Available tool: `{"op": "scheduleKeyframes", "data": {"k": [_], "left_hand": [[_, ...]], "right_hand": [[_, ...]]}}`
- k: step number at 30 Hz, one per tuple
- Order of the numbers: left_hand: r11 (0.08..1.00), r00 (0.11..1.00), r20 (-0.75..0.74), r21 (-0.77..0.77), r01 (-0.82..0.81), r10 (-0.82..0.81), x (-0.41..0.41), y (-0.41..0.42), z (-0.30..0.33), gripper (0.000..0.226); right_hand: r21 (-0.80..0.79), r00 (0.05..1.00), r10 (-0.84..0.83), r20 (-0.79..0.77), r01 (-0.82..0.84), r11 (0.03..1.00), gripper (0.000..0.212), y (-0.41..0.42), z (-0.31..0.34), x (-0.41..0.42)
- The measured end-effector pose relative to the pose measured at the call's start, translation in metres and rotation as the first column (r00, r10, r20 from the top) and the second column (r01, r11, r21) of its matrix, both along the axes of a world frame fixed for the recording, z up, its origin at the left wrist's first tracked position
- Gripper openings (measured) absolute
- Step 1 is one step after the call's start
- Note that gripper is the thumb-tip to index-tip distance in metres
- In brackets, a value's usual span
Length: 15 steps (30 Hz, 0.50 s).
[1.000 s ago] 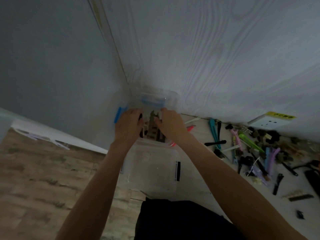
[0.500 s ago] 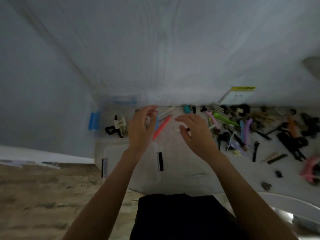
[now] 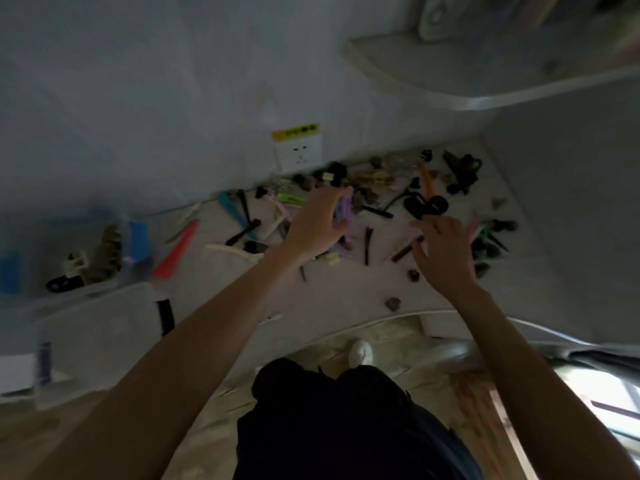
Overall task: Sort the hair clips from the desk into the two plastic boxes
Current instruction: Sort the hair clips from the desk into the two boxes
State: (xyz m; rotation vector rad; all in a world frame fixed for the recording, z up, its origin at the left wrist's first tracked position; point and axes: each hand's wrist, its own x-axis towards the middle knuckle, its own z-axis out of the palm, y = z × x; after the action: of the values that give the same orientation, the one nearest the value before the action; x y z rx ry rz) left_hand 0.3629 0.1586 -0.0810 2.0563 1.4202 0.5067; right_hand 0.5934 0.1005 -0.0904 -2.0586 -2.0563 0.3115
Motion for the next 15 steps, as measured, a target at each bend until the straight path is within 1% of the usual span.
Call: {"op": "scheduleKeyframes", "data": {"k": [3, 5, 7, 8, 10, 12, 15], "left_hand": [[0.999, 0.998, -0.053, -0.032, -0.038, 0.036, 0.048, 0.012, -0.013, 0.058], [0.994, 0.994, -0.059, -0.052, -0.098, 0.095, 0.074, 0.016, -0.023, 0.061], [0.985, 0.983, -0.073, -0.027, -0.171, 0.168, 0.083, 0.018, -0.032, 0.064], [0.981, 0.977, -0.084, -0.002, -0.196, 0.195, 0.085, 0.020, -0.033, 0.066], [0.977, 0.974, -0.092, 0.056, -0.204, 0.208, 0.089, 0.026, -0.035, 0.070], [0.983, 0.976, -0.114, 0.046, -0.180, 0.184, 0.094, 0.038, -0.037, 0.073], [0.989, 0.970, -0.190, 0.026, -0.149, 0.151, 0.095, 0.050, -0.044, 0.069]], "right_hand": [[0.022, 0.989, -0.146, 0.024, 0.145, 0.989, 0.048, -0.010, -0.007, 0.044], [-0.052, 0.962, -0.272, 0.022, 0.273, 0.961, 0.062, -0.017, -0.018, 0.071], [-0.149, 0.931, -0.365, -0.018, 0.359, 0.921, 0.075, -0.021, -0.030, 0.083], [-0.176, 0.920, -0.387, -0.063, 0.371, 0.912, 0.079, -0.021, -0.035, 0.087], [-0.204, 0.910, -0.379, -0.170, 0.344, 0.917, 0.084, -0.017, -0.048, 0.090], [-0.225, 0.909, -0.347, -0.229, 0.298, 0.928, 0.087, -0.010, -0.058, 0.087], [-0.211, 0.913, -0.273, -0.302, 0.215, 0.953, 0.083, 0.006, -0.063, 0.072]]}}
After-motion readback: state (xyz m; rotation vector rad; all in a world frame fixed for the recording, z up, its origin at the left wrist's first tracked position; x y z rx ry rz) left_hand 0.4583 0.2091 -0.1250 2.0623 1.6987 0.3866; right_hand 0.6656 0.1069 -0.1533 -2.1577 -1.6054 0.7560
